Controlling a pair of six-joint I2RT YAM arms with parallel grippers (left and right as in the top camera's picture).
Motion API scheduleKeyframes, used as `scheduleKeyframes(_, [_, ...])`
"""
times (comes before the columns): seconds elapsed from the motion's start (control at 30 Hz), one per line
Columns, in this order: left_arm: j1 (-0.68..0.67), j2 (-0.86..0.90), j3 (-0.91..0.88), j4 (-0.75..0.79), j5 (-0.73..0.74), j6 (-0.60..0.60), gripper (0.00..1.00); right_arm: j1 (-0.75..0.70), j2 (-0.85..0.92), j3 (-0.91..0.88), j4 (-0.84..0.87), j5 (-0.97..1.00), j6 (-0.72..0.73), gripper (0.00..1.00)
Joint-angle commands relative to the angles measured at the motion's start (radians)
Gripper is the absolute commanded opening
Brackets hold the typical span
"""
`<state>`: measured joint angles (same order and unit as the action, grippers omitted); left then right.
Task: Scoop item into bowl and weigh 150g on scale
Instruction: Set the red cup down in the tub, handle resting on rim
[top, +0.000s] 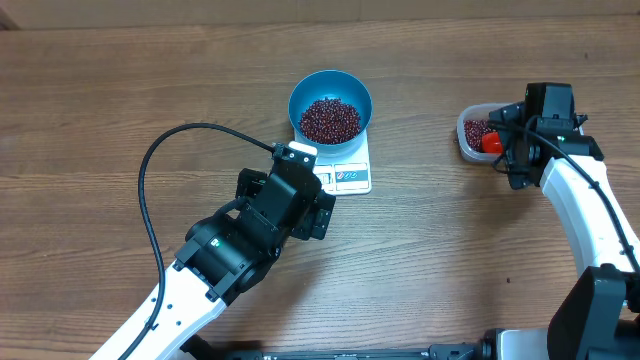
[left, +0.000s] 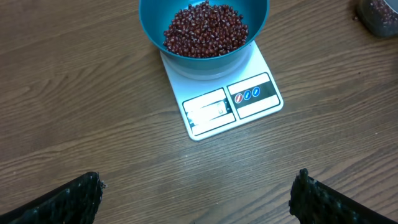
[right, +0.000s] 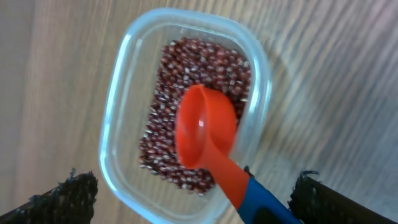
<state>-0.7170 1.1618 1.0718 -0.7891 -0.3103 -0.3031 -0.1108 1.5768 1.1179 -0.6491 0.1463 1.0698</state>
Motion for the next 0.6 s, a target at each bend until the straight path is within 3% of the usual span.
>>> scheduleKeyframes(0.0, [0.010, 0.003, -0.004, 0.000, -0.003, 0.008, 0.99, -0.003, 0.002, -0.004, -0.023, 0.043, -0.032, 1.00])
scheduleKeyframes(0.57, [0.010, 0.003, -0.004, 0.000, -0.003, 0.008, 0.99, -0.003, -0.103, -0.003, -0.084, 0.182, -0.032, 1.00])
